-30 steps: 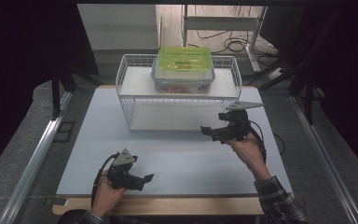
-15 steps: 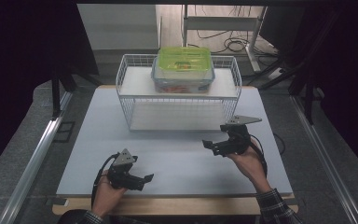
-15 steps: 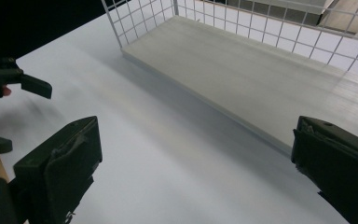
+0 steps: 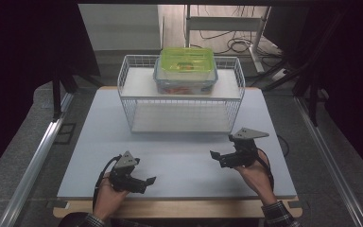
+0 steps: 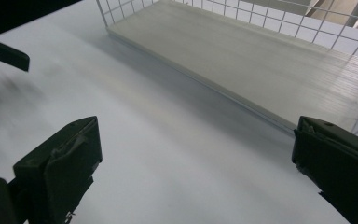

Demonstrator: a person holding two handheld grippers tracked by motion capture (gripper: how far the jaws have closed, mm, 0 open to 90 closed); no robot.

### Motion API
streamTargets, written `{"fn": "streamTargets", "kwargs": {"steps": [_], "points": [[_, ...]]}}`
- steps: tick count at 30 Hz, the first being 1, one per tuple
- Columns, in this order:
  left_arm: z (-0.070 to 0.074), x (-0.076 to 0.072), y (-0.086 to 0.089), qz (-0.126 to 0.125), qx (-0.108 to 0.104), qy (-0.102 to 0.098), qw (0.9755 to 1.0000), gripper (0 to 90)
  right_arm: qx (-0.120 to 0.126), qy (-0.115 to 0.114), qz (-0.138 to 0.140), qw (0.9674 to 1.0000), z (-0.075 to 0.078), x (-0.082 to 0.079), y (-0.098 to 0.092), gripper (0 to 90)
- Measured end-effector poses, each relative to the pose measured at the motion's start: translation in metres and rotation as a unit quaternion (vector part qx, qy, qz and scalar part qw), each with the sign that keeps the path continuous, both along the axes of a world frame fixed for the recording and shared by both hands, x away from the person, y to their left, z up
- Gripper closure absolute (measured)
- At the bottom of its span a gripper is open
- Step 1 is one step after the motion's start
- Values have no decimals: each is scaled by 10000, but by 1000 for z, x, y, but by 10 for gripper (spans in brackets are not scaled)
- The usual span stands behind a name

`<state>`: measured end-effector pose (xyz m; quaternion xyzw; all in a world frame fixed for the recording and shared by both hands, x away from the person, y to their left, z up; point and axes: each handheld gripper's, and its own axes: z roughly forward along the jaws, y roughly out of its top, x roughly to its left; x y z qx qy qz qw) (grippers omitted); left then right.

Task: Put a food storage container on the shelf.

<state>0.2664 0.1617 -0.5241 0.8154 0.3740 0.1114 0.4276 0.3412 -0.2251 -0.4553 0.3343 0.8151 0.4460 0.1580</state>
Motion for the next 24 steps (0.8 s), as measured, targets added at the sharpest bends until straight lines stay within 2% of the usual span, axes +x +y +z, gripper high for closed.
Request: {"fn": "streamTargets", "kwargs": {"steps": [4,9,15,21,24], "points": [[0,0,0,-1,0,13,10000,41,-17,-157,-62,9999,-7,-7,-4,26],[0,0,-1,-6,10,20,10000,41,-112,-171,-81,9998,-18,-16,-10,31],[-1,0,-1,-23,27,29,10000,42,-328,-43,-121,9994,-34,-21,-18,32],[-2,0,-1,-46,51,76,9999,41,-569,249,-123,9980,-49,-22,-21,31],[-2,1,-1,-41,36,65,10000,41,-621,248,-100,9977,-51,-21,-20,31]]}}
